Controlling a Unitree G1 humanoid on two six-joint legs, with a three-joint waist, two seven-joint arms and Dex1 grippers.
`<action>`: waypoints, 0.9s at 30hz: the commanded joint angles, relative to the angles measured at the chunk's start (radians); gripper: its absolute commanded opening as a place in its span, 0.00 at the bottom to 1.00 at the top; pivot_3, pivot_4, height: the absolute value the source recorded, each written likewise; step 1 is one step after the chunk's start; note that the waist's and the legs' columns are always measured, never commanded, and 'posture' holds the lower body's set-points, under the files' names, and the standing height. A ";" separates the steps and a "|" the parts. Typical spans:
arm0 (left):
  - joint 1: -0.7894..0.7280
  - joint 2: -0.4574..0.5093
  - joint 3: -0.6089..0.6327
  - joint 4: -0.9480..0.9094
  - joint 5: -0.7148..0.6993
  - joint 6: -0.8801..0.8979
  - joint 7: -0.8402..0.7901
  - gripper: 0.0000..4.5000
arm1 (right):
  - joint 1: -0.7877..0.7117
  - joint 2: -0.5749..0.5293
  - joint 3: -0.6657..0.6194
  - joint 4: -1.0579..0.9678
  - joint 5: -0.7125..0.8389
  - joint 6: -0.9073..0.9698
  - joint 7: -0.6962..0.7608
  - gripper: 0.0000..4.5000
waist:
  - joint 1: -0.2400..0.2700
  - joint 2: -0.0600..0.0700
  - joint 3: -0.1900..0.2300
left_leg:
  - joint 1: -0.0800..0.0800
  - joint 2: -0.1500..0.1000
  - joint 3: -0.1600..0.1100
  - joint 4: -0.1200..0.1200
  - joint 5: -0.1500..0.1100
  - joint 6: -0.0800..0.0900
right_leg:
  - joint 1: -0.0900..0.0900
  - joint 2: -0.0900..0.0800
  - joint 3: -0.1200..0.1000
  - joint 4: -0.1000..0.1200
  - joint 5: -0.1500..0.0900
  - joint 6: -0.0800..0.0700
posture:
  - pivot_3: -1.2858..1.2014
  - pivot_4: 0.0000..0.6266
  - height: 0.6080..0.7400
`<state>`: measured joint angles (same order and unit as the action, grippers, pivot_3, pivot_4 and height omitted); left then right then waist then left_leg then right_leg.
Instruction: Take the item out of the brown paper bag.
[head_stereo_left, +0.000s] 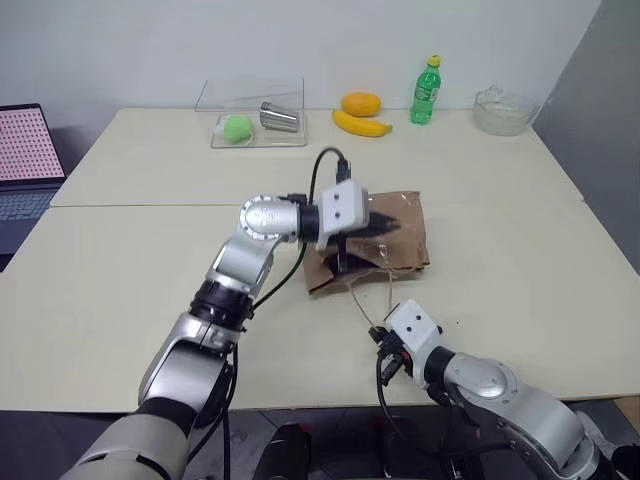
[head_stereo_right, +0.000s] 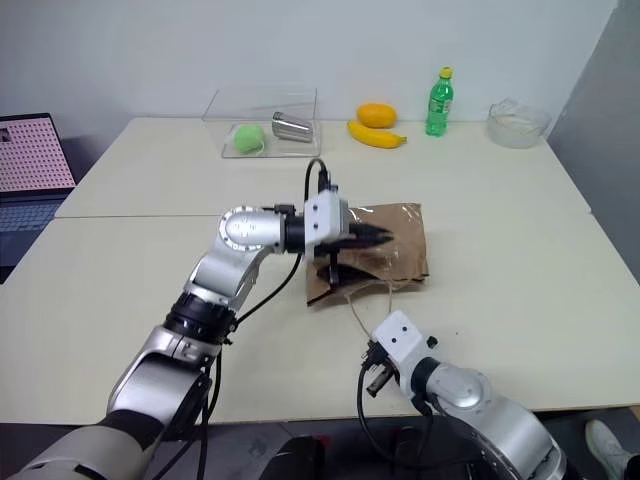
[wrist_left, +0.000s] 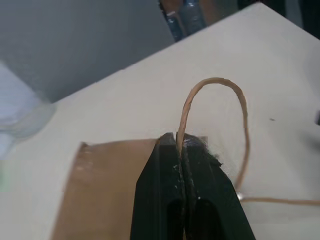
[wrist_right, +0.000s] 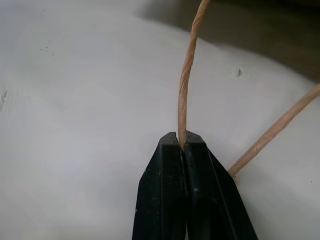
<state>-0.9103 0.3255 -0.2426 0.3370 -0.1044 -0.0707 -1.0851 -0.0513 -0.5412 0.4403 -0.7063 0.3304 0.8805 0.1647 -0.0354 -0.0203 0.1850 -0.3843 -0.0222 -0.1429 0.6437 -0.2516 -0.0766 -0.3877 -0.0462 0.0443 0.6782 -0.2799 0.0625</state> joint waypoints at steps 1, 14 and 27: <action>-0.091 -0.010 0.074 0.036 -0.028 -0.001 0.057 0.00 | 0.005 0.011 0.024 -0.002 -0.021 0.011 0.030 0.00 | -0.001 0.000 0.000 | 0.000 0.000 0.000 0.000 0.000 0.000 | 0.000 0.000 0.000 0.000 0.000 0.000 | 0.52 0.24 1.00; -0.211 -0.011 0.191 0.195 -0.117 0.019 0.044 0.00 | -0.011 0.054 0.008 0.001 -0.094 -0.012 0.070 0.00 | -0.006 0.000 0.000 | 0.000 0.000 0.000 0.000 0.000 0.000 | -0.001 0.000 0.000 0.000 -0.002 0.004 | 0.52 0.24 1.00; -0.093 0.059 0.186 -0.087 -0.260 0.254 -0.097 0.00 | -0.022 0.066 -0.195 -0.180 0.042 0.056 0.158 0.76 | -0.009 0.000 0.000 | -0.001 0.000 -0.001 -0.001 0.000 0.000 | -0.001 0.000 0.000 0.000 0.000 -0.001 | 0.52 0.24 1.00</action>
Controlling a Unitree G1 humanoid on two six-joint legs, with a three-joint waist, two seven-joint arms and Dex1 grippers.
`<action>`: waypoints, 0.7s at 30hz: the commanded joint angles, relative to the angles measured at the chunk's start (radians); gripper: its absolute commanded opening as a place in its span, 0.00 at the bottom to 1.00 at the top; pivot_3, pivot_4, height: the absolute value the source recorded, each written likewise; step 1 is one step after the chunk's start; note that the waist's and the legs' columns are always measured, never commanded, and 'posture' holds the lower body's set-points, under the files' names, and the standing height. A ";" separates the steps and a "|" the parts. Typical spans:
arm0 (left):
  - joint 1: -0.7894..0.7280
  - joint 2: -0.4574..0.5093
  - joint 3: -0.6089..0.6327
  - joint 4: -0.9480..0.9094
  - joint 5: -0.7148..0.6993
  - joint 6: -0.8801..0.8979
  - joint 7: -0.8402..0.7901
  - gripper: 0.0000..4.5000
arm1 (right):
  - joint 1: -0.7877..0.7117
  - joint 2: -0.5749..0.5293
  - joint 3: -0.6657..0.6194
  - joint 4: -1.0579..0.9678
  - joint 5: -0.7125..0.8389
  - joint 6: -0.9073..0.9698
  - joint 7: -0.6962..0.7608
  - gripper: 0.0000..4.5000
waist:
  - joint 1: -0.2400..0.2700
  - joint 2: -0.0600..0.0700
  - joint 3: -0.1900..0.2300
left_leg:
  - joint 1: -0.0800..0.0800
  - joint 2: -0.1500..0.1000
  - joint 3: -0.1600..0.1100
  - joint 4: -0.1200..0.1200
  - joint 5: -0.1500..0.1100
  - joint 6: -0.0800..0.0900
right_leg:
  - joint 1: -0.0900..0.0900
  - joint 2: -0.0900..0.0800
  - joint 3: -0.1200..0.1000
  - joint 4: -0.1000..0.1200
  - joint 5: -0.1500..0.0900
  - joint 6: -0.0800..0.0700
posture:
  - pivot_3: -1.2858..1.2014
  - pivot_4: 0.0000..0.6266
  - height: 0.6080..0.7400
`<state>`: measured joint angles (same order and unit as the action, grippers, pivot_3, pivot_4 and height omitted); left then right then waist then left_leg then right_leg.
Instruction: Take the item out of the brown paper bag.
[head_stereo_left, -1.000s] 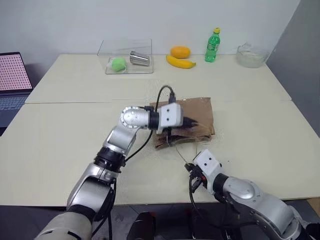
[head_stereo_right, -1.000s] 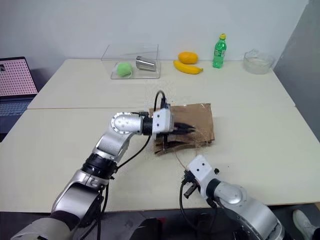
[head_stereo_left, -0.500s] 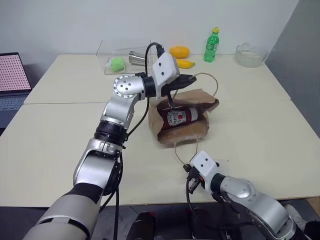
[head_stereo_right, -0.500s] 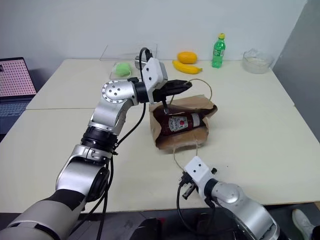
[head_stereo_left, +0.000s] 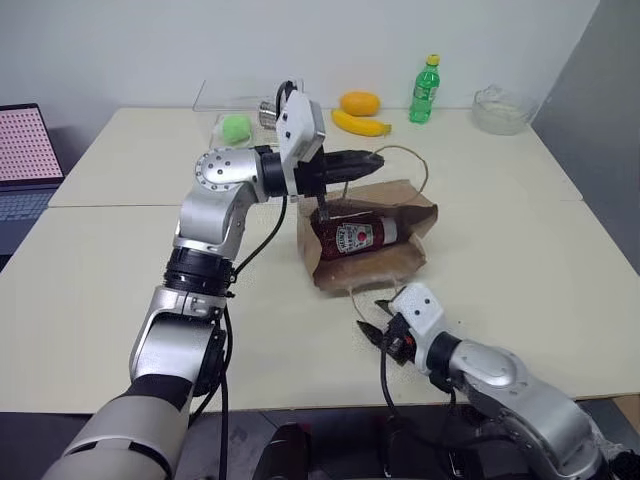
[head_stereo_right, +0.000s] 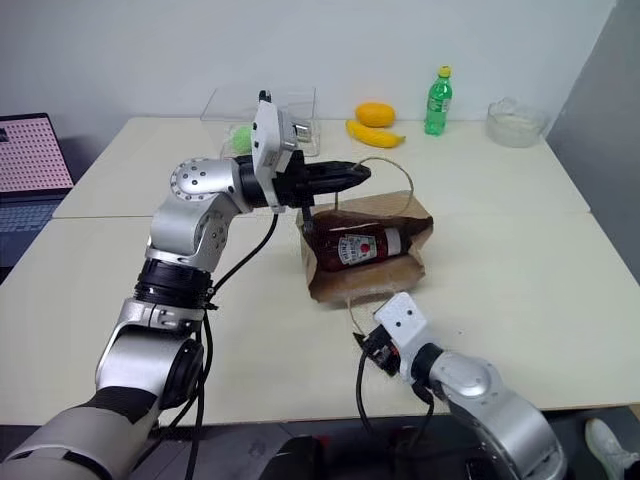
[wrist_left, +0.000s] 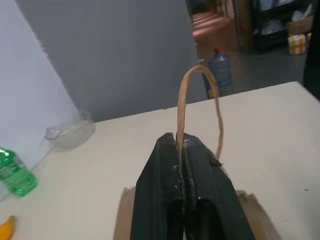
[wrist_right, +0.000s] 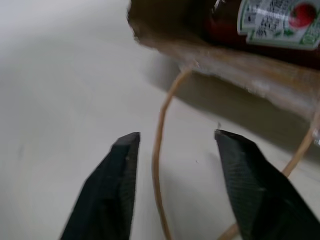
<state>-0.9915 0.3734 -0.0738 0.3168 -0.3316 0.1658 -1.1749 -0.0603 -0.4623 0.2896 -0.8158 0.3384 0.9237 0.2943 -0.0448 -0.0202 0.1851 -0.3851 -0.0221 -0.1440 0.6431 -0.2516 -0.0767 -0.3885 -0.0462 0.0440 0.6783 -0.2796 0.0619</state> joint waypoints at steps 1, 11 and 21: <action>-0.009 0.011 0.018 -0.076 -0.037 0.028 -0.008 0.00 | -0.017 -0.029 -0.058 -0.092 0.049 0.019 0.047 0.84 | 0.000 0.000 0.000 | 0.000 0.000 0.000 0.000 0.000 0.000 | 0.000 0.000 0.000 0.000 0.000 0.000 | 0.52 0.24 1.00; 0.011 -0.005 -0.005 -0.108 -0.018 0.019 -0.015 0.00 | -0.033 -0.238 -0.351 -0.231 0.443 0.079 0.213 0.84 | 0.004 -0.001 0.000 | 0.000 0.000 0.000 0.000 0.000 0.000 | 0.000 0.000 0.000 0.000 0.000 0.000 | 0.52 0.24 1.00; -0.010 0.003 0.010 -0.054 -0.006 -0.013 -0.007 0.00 | -0.338 -0.306 -0.108 0.023 0.185 -0.001 0.129 0.98 | -0.002 -0.001 0.000 | 0.001 0.000 0.001 0.000 0.000 0.000 | 0.000 0.000 0.000 0.000 0.000 0.000 | 0.52 0.24 1.00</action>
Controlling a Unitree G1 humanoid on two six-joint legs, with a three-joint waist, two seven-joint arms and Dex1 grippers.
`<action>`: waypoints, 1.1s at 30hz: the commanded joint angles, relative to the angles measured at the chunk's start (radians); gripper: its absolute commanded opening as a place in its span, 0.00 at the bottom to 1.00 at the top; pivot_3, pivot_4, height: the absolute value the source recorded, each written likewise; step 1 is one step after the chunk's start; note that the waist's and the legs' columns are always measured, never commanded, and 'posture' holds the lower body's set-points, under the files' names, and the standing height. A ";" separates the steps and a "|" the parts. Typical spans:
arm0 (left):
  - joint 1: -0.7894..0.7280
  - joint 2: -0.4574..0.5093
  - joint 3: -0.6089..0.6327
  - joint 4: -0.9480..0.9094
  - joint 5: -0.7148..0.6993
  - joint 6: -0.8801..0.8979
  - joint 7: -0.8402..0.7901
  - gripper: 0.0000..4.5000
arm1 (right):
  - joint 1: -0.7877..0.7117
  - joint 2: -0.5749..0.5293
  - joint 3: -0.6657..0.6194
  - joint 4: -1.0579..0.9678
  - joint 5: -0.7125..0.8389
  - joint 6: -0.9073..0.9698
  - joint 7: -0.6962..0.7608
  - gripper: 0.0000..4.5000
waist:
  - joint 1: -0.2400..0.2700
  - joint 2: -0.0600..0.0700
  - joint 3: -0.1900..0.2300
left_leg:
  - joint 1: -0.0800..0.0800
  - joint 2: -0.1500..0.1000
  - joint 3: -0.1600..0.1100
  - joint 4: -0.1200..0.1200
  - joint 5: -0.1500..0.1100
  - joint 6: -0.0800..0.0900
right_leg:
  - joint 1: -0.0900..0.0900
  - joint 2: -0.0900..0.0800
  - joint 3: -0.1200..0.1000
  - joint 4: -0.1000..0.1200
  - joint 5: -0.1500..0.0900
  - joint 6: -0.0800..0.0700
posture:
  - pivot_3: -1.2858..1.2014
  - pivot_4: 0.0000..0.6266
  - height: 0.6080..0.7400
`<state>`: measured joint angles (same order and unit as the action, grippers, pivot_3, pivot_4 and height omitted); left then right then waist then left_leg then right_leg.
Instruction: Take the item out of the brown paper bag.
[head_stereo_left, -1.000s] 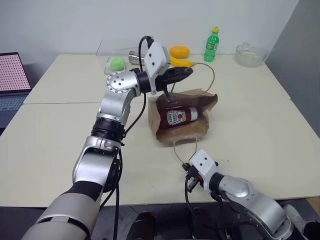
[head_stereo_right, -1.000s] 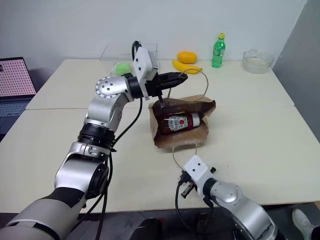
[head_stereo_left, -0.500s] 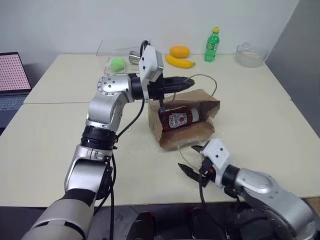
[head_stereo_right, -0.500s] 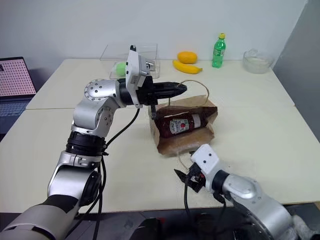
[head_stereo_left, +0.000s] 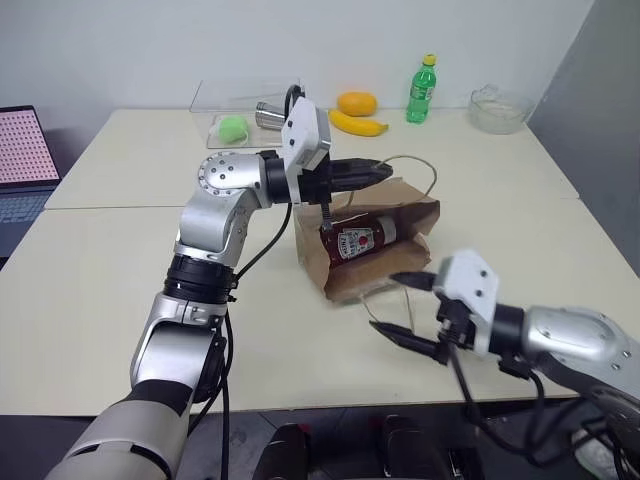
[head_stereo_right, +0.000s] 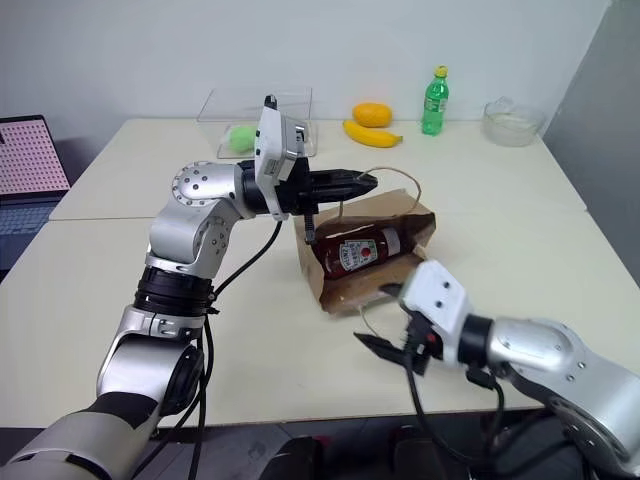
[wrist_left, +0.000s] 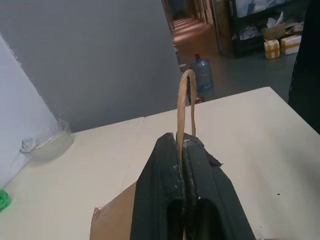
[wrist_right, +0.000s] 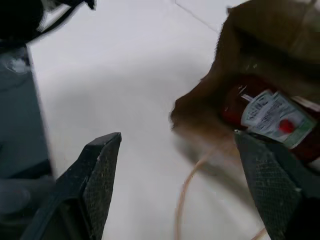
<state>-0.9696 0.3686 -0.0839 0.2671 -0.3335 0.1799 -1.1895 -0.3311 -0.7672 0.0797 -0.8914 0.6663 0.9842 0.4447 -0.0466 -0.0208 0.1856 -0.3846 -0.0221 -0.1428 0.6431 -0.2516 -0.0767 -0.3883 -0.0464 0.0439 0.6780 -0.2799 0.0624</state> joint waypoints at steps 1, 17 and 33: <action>-0.035 0.010 0.023 -0.001 -0.004 -0.029 0.009 0.00 | -0.105 -0.005 0.158 0.150 -0.210 -0.093 -0.019 0.99 | -0.001 0.000 0.000 | 0.000 0.000 0.000 0.000 0.000 0.000 | 0.000 0.000 0.000 0.000 0.000 0.000 | 0.52 0.24 1.00; -0.041 0.019 0.030 0.002 -0.005 -0.046 0.029 0.00 | -0.502 0.127 0.665 0.841 -1.041 -0.610 0.062 0.99 | -0.010 0.000 0.000 | -0.002 -0.001 0.000 -0.001 0.000 0.000 | -0.003 -0.001 0.000 -0.001 0.000 -0.001 | 0.52 0.24 1.00; -0.028 0.008 0.026 -0.002 -0.004 -0.055 0.041 0.00 | -0.620 0.353 0.654 1.221 -1.267 -0.781 0.163 0.99 | -0.012 0.001 0.000 | -0.002 0.000 0.000 -0.001 0.000 -0.001 | -0.003 -0.001 0.000 0.001 0.001 -0.001 | 0.52 0.24 1.00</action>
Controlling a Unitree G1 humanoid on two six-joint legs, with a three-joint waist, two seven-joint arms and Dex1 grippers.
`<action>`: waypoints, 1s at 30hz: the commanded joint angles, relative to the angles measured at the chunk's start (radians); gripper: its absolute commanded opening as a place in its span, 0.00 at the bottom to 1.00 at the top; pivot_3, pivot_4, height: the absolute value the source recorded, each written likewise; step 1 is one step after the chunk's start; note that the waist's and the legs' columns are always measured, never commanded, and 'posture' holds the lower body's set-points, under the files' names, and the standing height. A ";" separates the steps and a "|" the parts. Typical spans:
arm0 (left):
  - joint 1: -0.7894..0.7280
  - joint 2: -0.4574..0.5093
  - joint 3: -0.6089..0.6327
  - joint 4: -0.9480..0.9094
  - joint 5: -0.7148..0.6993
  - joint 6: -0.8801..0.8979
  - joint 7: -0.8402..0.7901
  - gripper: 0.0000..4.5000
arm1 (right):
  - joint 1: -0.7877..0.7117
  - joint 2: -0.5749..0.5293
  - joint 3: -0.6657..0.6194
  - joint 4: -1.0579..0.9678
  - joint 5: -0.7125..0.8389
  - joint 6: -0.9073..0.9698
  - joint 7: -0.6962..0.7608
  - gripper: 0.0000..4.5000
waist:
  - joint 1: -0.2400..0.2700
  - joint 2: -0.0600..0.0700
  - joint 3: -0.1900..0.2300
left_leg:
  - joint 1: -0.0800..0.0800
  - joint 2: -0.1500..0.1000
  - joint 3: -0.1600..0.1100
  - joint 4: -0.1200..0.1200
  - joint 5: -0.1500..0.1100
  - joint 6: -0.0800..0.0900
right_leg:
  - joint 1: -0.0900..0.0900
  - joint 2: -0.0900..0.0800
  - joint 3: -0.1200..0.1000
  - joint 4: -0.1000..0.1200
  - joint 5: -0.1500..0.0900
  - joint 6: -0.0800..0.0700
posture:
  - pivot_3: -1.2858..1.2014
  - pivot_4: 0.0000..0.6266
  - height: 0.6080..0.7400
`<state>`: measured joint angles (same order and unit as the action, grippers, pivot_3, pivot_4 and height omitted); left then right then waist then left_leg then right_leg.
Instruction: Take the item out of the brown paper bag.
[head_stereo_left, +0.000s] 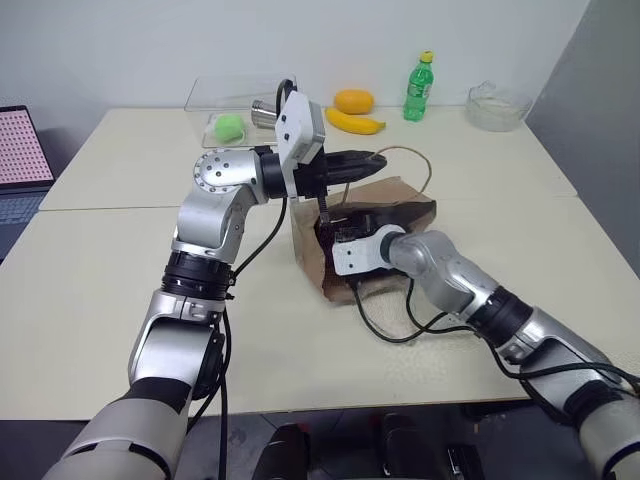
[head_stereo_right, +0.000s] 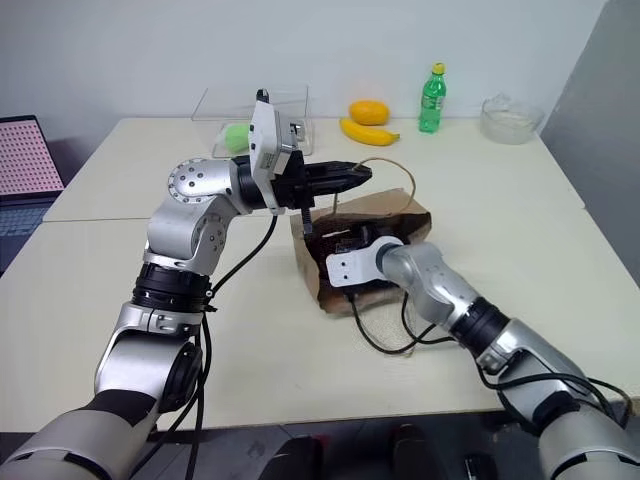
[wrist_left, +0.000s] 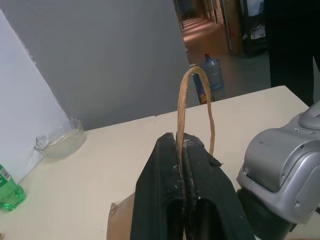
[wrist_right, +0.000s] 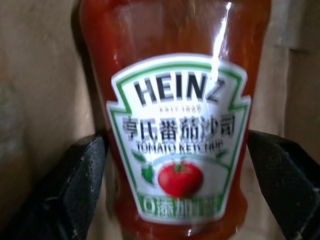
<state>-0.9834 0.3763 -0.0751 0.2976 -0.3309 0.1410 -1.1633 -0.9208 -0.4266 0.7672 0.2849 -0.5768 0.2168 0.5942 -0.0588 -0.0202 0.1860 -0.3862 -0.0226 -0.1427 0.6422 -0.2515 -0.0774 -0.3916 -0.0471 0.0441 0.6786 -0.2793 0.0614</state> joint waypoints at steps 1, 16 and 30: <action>-0.012 0.000 0.016 -0.035 -0.007 -0.017 0.016 0.00 | -0.035 0.021 -0.037 0.072 -0.023 -0.013 0.024 0.99 | 0.000 0.000 0.000 | 0.000 0.000 0.000 0.000 0.000 0.000 | 0.000 0.000 0.000 0.000 0.000 0.000 | 0.52 0.24 1.00; -0.036 0.014 0.026 0.042 0.031 -0.084 0.039 0.00 | 0.000 0.025 -0.187 -0.047 0.060 -0.039 0.163 0.70 | -0.001 0.000 0.000 | 0.001 0.000 0.000 0.001 0.000 0.000 | 0.001 0.000 0.000 0.001 0.000 0.000 | 0.52 0.24 1.00; -0.117 -0.002 0.018 0.214 0.091 -0.207 0.067 0.00 | 0.106 -0.100 -0.479 -0.561 0.555 0.092 0.502 0.70 | -0.001 0.000 0.000 | -0.014 -0.001 0.000 0.002 0.002 -0.004 | -0.014 -0.001 0.000 0.002 0.000 0.000 | 0.52 0.24 1.00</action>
<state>-1.0615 0.3704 -0.0726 0.5184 -0.2451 -0.0381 -1.1026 -0.7936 -0.5365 0.3739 -0.1894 -0.1189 0.2709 1.0789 -0.0593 -0.0198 0.1863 -0.4002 -0.0233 -0.1427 0.6442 -0.2495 -0.0808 -0.4055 -0.0481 0.0439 0.6804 -0.2790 0.0613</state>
